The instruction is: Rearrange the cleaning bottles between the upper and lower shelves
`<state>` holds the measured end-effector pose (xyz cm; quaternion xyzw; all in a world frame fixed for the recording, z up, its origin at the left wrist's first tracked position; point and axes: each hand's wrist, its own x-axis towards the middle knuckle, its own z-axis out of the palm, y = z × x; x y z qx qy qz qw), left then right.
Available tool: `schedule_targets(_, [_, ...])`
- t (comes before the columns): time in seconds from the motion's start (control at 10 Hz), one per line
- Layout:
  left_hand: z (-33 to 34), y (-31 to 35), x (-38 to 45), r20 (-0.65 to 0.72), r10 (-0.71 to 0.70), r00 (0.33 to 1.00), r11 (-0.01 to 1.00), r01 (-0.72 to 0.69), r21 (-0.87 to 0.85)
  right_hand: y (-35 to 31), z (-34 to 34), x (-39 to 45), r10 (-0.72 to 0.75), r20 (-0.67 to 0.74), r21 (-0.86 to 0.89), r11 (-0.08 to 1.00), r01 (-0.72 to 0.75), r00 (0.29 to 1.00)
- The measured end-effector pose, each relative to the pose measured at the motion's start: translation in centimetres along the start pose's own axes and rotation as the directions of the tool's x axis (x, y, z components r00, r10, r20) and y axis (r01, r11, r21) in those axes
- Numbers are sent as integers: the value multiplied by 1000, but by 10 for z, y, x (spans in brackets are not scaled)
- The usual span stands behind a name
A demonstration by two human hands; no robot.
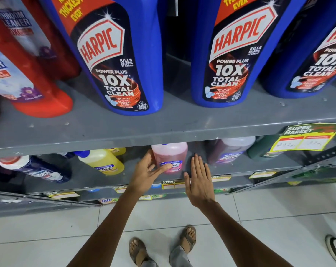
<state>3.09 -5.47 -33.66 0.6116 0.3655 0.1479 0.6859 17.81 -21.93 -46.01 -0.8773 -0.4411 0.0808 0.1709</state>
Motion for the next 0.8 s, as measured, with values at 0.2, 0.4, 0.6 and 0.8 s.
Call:
schedule_targets(0.2, [1,0,1,10,1,1000,1000,-1,-14,0,0,0,-7,-4,-22,1000,7,1000])
schedule_targets(0.4, [0,-5,3,-2,-14,1000,999,14,-42,0,0,1,-9,-12,-29,1000,9,1000])
schedule_targets(0.6, [2,-7,-1,-25,1,1000,1000,-1,3,1,0,2,-22,12,-39,999,22,1000])
schedule_targets(0.8, [1,-22,-25,-79,42,996,977,-24,212,-1,-10,6,2,78,65,998,-8,997])
